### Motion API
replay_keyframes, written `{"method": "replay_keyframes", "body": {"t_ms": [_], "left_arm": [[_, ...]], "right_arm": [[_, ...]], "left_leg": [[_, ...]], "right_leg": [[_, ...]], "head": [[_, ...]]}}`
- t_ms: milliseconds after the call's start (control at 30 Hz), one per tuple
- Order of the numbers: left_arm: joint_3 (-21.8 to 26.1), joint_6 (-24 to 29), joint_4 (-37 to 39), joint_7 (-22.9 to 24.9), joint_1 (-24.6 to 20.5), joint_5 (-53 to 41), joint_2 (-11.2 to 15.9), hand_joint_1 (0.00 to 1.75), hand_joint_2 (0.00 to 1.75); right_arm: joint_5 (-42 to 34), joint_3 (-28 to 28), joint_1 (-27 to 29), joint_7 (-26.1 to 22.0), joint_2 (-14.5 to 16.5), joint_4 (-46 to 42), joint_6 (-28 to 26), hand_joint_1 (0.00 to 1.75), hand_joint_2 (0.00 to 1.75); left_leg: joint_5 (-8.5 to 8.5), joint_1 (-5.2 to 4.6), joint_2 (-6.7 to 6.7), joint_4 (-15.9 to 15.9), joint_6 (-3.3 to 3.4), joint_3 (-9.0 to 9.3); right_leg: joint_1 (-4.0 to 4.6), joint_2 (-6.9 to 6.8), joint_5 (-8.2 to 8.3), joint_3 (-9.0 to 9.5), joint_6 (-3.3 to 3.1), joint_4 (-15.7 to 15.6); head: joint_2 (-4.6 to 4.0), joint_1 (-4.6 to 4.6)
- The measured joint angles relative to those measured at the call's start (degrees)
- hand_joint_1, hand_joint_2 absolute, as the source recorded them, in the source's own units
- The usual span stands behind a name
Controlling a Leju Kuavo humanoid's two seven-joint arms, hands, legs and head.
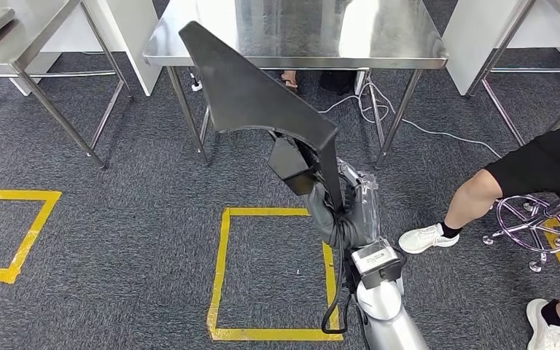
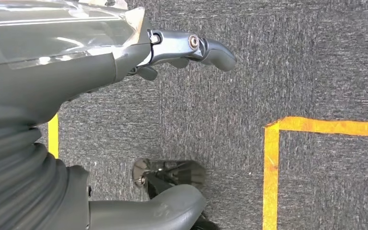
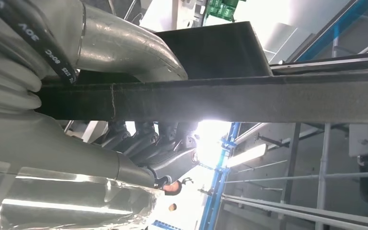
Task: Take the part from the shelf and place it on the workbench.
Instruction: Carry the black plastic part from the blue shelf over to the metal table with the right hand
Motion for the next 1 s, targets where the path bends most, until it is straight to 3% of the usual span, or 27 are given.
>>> {"method": "replay_keyframes", "body": {"t_ms": [33, 67, 100, 167, 233, 367, 400, 467, 533, 567, 633, 700, 767, 867, 933, 1000], "left_arm": [[0.0, 0.0, -0.01, 0.01, 0.02, -0.03, -0.01, 0.0, 1.75], [0.0, 0.0, -0.01, 0.01, 0.04, -0.04, 0.0, 0.0, 1.75], [0.0, 0.0, -0.01, 0.01, 0.04, -0.05, 0.0, 0.0, 1.75], [0.0, 0.02, -0.01, 0.01, -0.01, -0.07, 0.01, 0.0, 1.75], [0.0, 0.09, 0.0, 0.04, -0.14, -0.07, 0.01, 0.0, 1.75], [0.0, 0.18, -0.01, 0.11, -0.25, -0.07, -0.02, 0.0, 1.75], [0.0, 0.19, -0.02, 0.12, -0.27, -0.07, -0.03, 0.0, 1.75], [0.0, 0.21, -0.02, 0.16, -0.3, -0.07, -0.04, 0.0, 1.75], [0.0, 0.22, -0.02, 0.19, -0.31, -0.11, -0.03, 0.0, 1.75], [0.0, 0.22, -0.02, 0.2, -0.3, -0.18, -0.04, 0.0, 1.75], [0.0, 0.22, -0.01, 0.2, -0.28, -0.38, -0.09, 0.0, 1.75], [0.0, 0.22, 0.01, 0.2, -0.34, -0.52, -0.15, 0.0, 1.75], [0.0, 0.22, 0.02, 0.2, -0.41, -0.56, -0.16, 0.0, 1.75], [-0.01, 0.22, -0.05, 0.18, -0.51, -0.59, -0.09, 0.0, 1.75], [-0.01, 0.22, -0.11, 0.17, -0.55, -0.62, -0.04, 0.0, 1.75], [-0.01, 0.22, -0.11, 0.17, -0.49, -0.64, -0.05, 0.0, 1.75]], "right_arm": [[0.01, -0.01, 0.02, 0.0, 0.02, 0.01, 0.0, 1.75, 1.75], [0.0, -0.01, 0.03, 0.0, 0.03, 0.01, 0.0, 1.75, 1.75], [0.0, -0.01, 0.03, 0.0, 0.02, 0.01, 0.0, 1.75, 1.75], [-0.01, -0.02, -0.01, -0.01, 0.02, 0.01, -0.01, 1.75, 1.75], [-0.01, -0.03, -0.04, -0.01, 0.02, -0.01, -0.04, 1.75, 1.75], [0.02, -0.01, -0.05, -0.02, 0.01, -0.05, -0.07, 1.75, 1.75], [0.01, 0.0, -0.08, -0.03, -0.01, -0.07, -0.08, 1.75, 1.75], [0.0, 0.01, -0.04, -0.04, -0.1, -0.03, -0.1, 1.75, 1.75], [-0.01, 0.0, 0.1, -0.04, -0.27, 0.05, -0.11, 1.75, 1.75], [-0.01, -0.01, 0.12, -0.04, -0.34, 0.09, -0.12, 1.75, 1.75], [0.01, 0.0, 0.1, -0.04, -0.39, 0.12, -0.14, 1.75, 1.75], [0.01, 0.01, 0.06, -0.04, -0.4, 0.12, -0.16, 1.75, 1.75], [-0.01, -0.01, 0.03, -0.04, -0.41, 0.12, -0.18, 1.75, 1.75], [0.01, -0.03, -0.01, -0.04, -0.37, 0.11, -0.2, 1.75, 1.75], [0.02, -0.03, -0.11, -0.04, -0.3, 0.1, -0.2, 1.75, 1.75], [0.02, -0.04, -0.13, -0.04, -0.29, 0.13, -0.19, 1.75, 1.75]], "left_leg": [[-1.11, 0.25, -0.03, 3.99, -0.49, -2.37], [-1.17, 0.42, -0.02, 6.34, -0.76, -4.08], [1.15, 0.52, -0.01, 3.44, -0.67, -3.15], [4.98, 0.49, -0.11, -4.65, -0.26, 0.47], [5.56, 0.2, -0.24, -8.2, 0.25, 2.19], [5.15, 0.07, -0.23, -9.23, 1.83, 3.11], [5.13, 0.16, -0.18, -9.58, 2.29, 3.56], [4.73, 0.02, -0.12, -9.7, 2.93, 4.08], [4.26, -0.19, -0.21, -9.67, 3.13, 4.52], [3.98, -0.3, -0.29, -9.65, 3.12, 4.85], [3.29, -0.44, -0.44, -9.64, 2.9, 5.79], [2.48, -0.76, -0.52, -9.52, 2.43, 6.54], [1.92, -0.91, -0.5, -9.45, 1.88, 6.78], [0.86, -0.51, -0.37, -8.38, 0.9, 6.66], [-1.53, -0.18, -0.31, -3.19, 0.15, 4.17], [-4.08, 0.23, -0.29, 4.56, -0.57, -0.61]], "right_leg": [[-0.17, 0.12, -0.18, 0.33, -0.35, -0.05], [-0.16, 0.25, -0.46, 0.64, -0.53, -0.04], [-0.18, 0.4, -0.71, 0.98, -0.47, -0.03], [-0.03, 0.61, -1.25, 1.55, -0.06, -0.03], [0.23, 0.71, -1.66, 1.69, 0.54, -0.09], [0.47, 0.49, -2.78, 1.13, 1.6, 1.09], [0.53, 0.38, -3.77, -0.08, 1.5, 3.54], [0.52, 0.27, -6.33, -4.39, 1.03, 11.26], [0.52, 0.26, -7.08, -8.05, 1.2, 16.32], [0.53, 0.25, -6.03, -8.36, 1.59, 15.69], [0.57, 0.14, -1.86, -5.79, 2.36, 8.42], [0.9, -0.03, 1.16, -2.81, 2.11, 1.67], [1.21, 0.0, 1.5, -1.97, 1.25, 0.07], [0.58, 0.2, 1.27, -1.15, 0.05, -0.51], [0.19, 0.16, 0.99, -0.3, -0.69, -0.86], [0.16, 0.17, 0.5, 0.18, -1.09, -0.87]], "head": [[0.0, -0.13], [0.0, -0.2], [0.0, -0.21], [0.01, -0.21], [0.01, -0.21], [0.01, -0.16], [0.01, -0.09], [0.0, 0.04], [-0.01, 0.1], [-0.01, 0.12], [-0.01, 0.15], [-0.01, 0.14], [-0.01, 0.09], [-0.01, -0.01], [-0.01, -0.26], [-0.01, -0.39]]}}
